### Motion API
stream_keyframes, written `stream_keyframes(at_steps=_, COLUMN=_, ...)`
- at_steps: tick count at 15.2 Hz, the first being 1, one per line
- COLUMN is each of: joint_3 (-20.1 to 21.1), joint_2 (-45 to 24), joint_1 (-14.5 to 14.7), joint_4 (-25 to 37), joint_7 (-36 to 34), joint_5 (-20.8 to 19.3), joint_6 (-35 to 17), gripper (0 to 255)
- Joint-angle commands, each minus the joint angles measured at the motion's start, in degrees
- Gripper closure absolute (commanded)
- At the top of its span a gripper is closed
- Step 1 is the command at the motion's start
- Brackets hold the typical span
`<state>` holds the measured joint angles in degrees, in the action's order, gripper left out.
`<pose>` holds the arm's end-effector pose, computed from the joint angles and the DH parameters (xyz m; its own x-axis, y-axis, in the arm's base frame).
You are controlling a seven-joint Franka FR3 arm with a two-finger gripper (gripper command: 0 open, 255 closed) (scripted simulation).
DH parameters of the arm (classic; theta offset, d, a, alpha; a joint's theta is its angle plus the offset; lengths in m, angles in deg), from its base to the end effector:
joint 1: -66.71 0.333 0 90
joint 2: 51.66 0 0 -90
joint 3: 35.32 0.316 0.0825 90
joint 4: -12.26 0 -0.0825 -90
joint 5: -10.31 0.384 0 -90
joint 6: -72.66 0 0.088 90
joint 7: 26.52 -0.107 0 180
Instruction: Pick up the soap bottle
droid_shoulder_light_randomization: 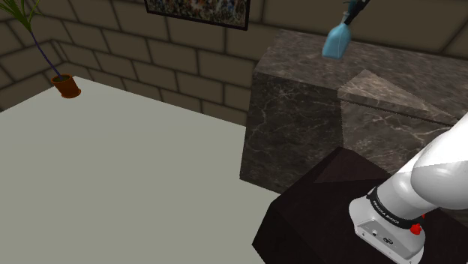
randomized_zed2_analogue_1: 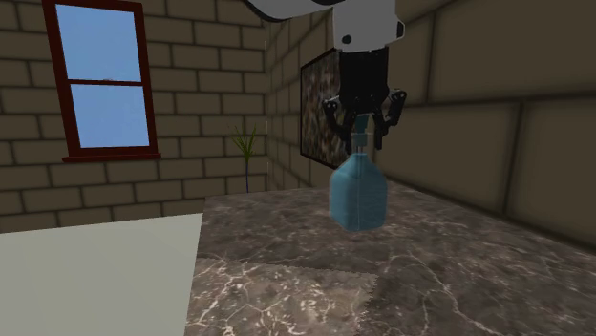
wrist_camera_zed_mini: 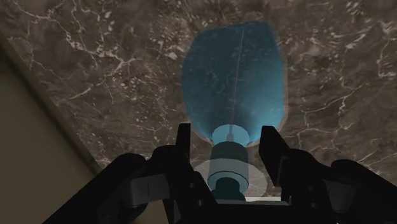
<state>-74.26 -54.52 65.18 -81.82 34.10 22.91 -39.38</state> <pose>0.4711 -0.3712 0.6073 0.9067 0.3045 0.2920 0.2747 -0.9514 0.1393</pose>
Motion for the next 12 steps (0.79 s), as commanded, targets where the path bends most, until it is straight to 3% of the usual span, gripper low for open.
stream_keyframes(at_steps=1, joint_3=-0.1, joint_2=-0.3, joint_1=-0.1, joint_4=1.5, joint_7=-0.1, joint_5=0.1, joint_6=1.3, gripper=255)
stream_keyframes(at_steps=12, joint_3=-0.7, joint_2=-3.3, joint_1=-1.5, joint_4=13.2, joint_7=-0.4, joint_5=2.0, joint_6=10.8, gripper=255)
